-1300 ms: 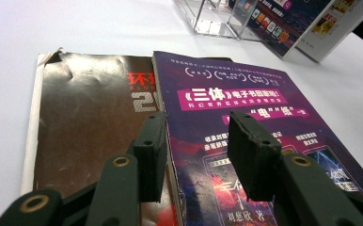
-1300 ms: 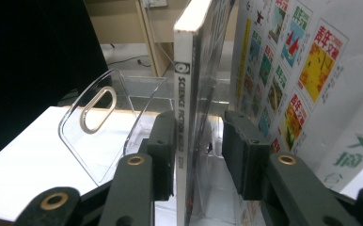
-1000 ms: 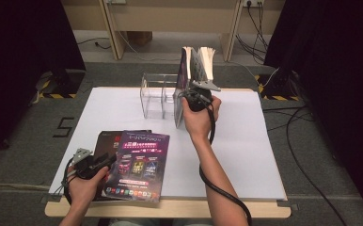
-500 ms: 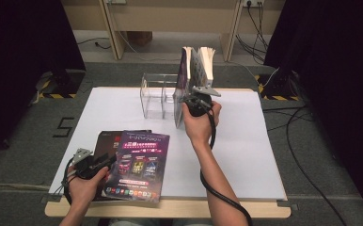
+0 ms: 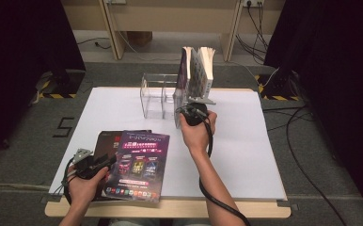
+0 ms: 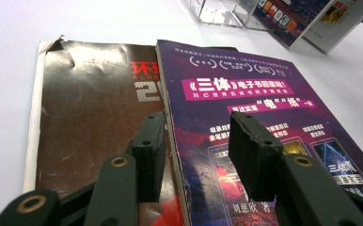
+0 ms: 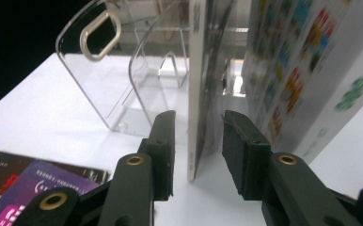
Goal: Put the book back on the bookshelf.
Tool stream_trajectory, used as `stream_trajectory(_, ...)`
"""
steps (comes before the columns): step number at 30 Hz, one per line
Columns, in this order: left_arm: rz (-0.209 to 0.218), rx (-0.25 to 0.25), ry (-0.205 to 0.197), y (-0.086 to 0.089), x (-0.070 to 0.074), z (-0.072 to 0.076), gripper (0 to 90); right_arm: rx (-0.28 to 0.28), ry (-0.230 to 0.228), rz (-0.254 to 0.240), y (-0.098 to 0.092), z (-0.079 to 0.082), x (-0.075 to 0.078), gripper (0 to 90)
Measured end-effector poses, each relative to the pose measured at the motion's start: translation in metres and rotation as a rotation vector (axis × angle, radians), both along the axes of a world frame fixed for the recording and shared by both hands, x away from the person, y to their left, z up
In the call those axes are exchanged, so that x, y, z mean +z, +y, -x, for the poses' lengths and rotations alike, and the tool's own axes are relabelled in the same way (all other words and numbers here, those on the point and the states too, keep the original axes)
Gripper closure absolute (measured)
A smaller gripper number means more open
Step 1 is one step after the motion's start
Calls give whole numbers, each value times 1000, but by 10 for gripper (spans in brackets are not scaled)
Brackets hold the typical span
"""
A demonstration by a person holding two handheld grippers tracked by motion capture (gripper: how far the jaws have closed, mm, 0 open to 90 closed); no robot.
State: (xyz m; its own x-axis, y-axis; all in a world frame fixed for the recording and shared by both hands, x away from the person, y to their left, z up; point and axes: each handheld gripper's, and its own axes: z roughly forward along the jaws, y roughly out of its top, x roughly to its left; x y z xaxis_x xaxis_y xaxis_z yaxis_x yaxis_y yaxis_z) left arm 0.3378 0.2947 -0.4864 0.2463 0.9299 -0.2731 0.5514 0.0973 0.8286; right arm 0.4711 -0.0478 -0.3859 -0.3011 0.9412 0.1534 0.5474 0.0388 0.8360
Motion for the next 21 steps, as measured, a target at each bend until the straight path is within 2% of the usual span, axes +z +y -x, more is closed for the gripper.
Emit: stream_trajectory(21,-1,-2,26,1,-3,-2,544,83,161,19,26,-2,-52,653)
